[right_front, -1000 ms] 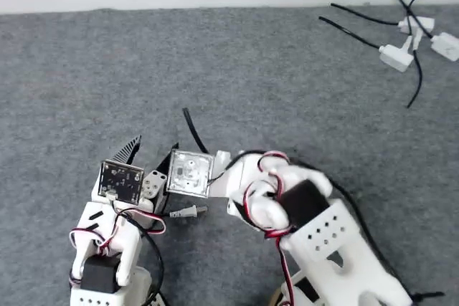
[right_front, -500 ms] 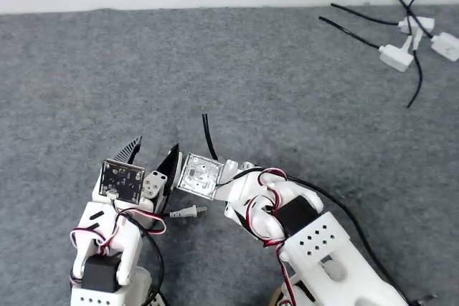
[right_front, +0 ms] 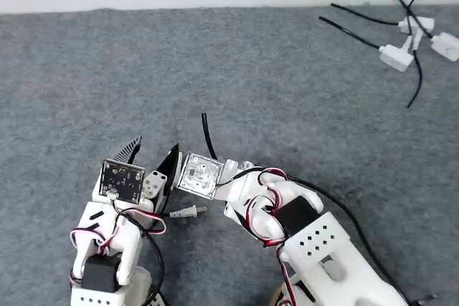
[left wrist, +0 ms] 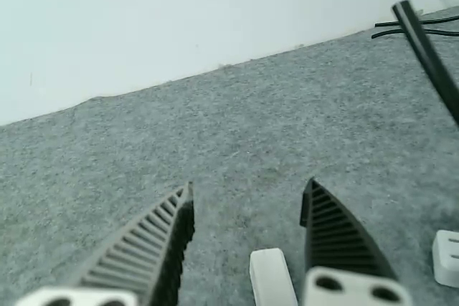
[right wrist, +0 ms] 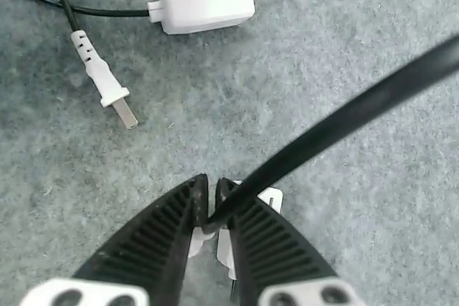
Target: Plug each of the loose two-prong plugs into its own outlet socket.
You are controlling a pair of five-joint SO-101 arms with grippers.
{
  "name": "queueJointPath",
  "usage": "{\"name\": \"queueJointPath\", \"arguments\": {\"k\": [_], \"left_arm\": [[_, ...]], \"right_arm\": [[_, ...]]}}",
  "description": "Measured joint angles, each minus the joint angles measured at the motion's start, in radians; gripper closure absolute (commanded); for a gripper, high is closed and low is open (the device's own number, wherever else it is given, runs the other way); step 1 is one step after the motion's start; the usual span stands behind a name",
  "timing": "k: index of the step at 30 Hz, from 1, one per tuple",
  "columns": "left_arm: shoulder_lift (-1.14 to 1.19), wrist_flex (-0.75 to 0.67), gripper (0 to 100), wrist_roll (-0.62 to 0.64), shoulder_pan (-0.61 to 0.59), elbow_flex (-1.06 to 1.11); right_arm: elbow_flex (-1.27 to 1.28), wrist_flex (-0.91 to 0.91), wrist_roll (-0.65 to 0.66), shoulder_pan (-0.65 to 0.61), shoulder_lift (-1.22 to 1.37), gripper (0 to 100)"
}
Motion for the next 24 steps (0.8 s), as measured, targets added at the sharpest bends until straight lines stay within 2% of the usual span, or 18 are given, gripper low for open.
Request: {"name": "queueJointPath", "arguments": {"k": [24], "left_arm": [[0.000, -0.032, 76, 0.000, 0.000, 0.026]], "right_arm": [[0.000, 0.000, 0.000, 0.000, 0.000, 98.9]]}}
